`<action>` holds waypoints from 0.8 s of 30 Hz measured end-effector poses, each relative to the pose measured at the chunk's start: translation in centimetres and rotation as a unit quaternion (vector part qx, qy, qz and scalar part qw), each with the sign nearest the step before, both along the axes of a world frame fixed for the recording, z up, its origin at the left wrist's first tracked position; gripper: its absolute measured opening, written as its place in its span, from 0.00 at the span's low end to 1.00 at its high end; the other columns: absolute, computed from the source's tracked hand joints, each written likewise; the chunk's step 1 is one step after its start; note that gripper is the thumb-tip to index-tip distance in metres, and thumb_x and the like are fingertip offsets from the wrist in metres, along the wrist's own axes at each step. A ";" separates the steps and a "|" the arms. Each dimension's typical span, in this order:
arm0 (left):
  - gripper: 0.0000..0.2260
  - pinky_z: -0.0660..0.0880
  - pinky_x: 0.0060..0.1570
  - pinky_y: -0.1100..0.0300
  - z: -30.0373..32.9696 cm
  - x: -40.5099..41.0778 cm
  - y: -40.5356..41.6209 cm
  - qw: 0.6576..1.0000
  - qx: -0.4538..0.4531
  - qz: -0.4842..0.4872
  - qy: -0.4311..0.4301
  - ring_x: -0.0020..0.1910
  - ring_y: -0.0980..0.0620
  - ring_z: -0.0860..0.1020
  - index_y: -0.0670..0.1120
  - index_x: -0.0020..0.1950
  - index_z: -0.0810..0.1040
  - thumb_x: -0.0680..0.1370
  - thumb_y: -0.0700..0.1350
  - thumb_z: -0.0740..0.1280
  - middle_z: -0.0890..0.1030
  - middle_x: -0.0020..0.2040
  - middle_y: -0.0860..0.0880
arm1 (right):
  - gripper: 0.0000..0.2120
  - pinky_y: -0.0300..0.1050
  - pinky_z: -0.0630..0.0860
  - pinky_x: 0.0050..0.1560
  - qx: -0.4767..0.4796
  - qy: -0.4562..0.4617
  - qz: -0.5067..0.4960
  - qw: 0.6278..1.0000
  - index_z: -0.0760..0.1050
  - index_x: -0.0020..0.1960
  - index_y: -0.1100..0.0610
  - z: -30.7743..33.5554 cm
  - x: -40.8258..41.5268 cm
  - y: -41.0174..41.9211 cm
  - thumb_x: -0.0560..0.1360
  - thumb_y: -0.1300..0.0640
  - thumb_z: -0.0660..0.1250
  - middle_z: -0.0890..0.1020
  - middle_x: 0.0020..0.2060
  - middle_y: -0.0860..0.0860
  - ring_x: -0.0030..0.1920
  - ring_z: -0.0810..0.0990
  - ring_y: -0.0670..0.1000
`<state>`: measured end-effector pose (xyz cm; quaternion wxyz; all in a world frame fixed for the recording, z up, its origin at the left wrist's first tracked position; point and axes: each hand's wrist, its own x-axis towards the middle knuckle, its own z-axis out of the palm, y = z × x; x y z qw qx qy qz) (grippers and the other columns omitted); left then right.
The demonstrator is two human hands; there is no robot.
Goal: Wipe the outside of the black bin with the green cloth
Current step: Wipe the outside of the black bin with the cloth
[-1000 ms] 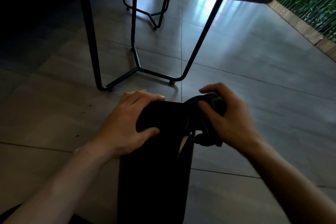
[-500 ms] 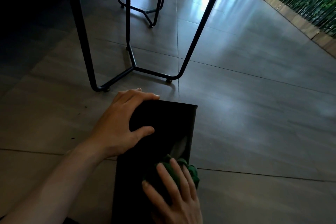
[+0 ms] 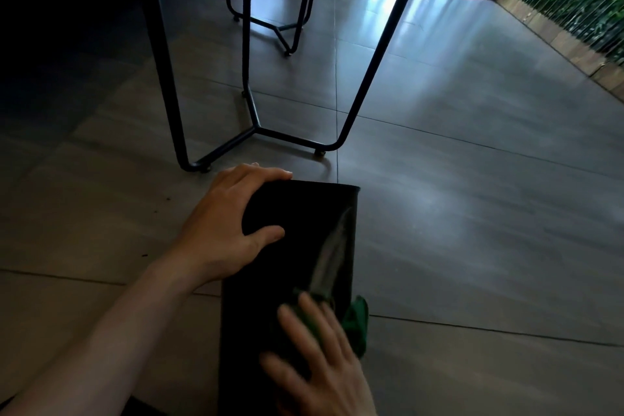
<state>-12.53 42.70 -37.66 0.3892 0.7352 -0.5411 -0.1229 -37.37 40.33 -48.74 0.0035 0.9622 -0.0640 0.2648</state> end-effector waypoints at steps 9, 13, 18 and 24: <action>0.32 0.66 0.72 0.53 0.5 -0.5 -0.1 1.000 0.000 -0.021 0.018 0.75 0.56 0.63 0.61 0.70 0.71 0.70 0.46 0.78 0.72 0.68 0.57 | 0.22 0.62 0.73 0.70 0.172 -0.142 -0.172 0.960 0.70 0.67 0.49 5.4 4.3 -6.9 0.75 0.59 0.70 0.65 0.75 0.53 0.79 0.63 0.61; 0.32 0.66 0.72 0.51 0.2 -0.2 0.0 1.000 -0.005 -0.010 0.015 0.75 0.55 0.64 0.60 0.71 0.71 0.70 0.45 0.78 0.73 0.68 0.57 | 0.18 0.64 0.72 0.70 0.152 -0.130 -0.166 0.966 0.70 0.68 0.49 4.3 5.0 -5.0 0.78 0.55 0.65 0.63 0.76 0.55 0.79 0.61 0.62; 0.32 0.65 0.72 0.53 -0.1 0.2 0.1 1.000 -0.009 -0.010 0.022 0.74 0.57 0.64 0.62 0.69 0.72 0.69 0.46 0.79 0.72 0.67 0.59 | 0.16 0.57 0.70 0.72 -0.059 0.049 0.028 0.997 0.71 0.70 0.41 -1.2 -1.8 0.2 0.83 0.46 0.65 0.67 0.77 0.53 0.79 0.65 0.60; 0.32 0.67 0.72 0.46 0.1 0.1 -0.3 0.999 -0.008 -0.019 0.029 0.74 0.54 0.65 0.61 0.70 0.72 0.69 0.45 0.78 0.72 0.68 0.57 | 0.24 0.62 0.72 0.71 0.116 -0.074 -0.101 0.985 0.70 0.68 0.47 3.2 2.9 -4.6 0.76 0.56 0.73 0.65 0.76 0.54 0.80 0.61 0.60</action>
